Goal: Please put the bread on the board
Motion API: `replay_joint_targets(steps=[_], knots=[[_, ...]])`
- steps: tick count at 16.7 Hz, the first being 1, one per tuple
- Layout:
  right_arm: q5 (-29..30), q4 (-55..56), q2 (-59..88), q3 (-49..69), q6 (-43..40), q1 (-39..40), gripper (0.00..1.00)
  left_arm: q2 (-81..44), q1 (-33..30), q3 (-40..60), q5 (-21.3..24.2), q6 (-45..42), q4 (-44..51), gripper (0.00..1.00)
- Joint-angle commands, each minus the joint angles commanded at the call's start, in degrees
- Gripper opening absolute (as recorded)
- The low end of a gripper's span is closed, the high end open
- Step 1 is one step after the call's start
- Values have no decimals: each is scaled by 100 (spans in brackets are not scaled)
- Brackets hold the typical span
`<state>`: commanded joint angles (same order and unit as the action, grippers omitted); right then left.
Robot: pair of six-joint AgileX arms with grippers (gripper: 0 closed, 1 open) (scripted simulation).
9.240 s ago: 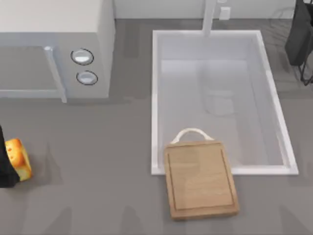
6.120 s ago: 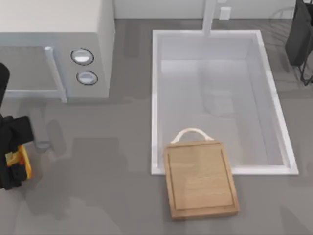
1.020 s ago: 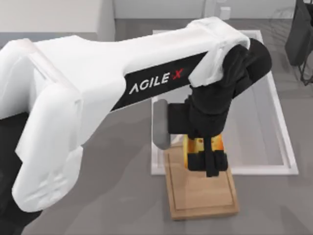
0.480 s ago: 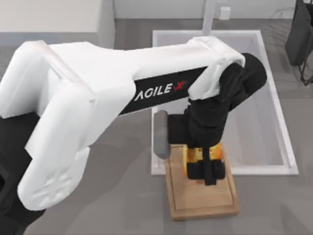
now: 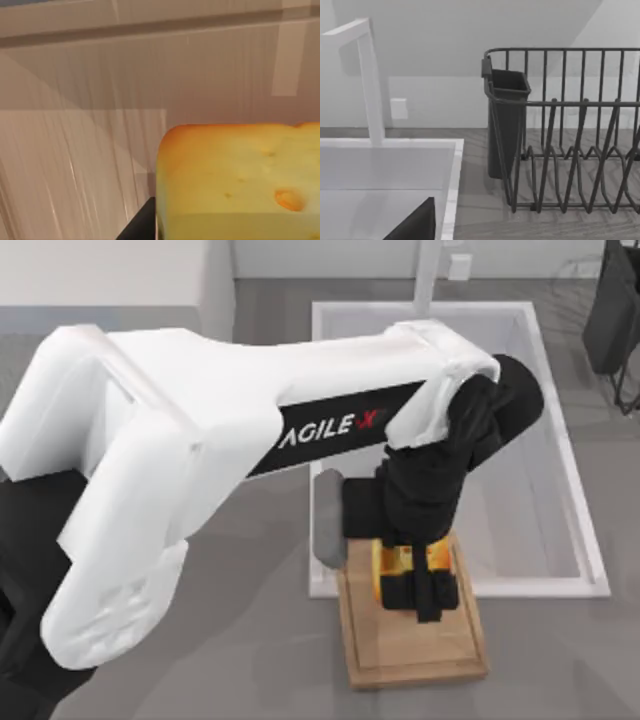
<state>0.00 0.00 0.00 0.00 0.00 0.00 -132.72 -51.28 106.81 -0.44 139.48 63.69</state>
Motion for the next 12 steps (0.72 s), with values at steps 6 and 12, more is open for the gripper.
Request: replay_joint_targets(steps=[6, 12], knots=[[0, 0, 0, 0, 0, 0, 100, 0, 0, 0, 0, 0, 0, 68], [0, 0, 0, 0, 0, 0, 100, 0, 0, 0, 0, 0, 0, 100]])
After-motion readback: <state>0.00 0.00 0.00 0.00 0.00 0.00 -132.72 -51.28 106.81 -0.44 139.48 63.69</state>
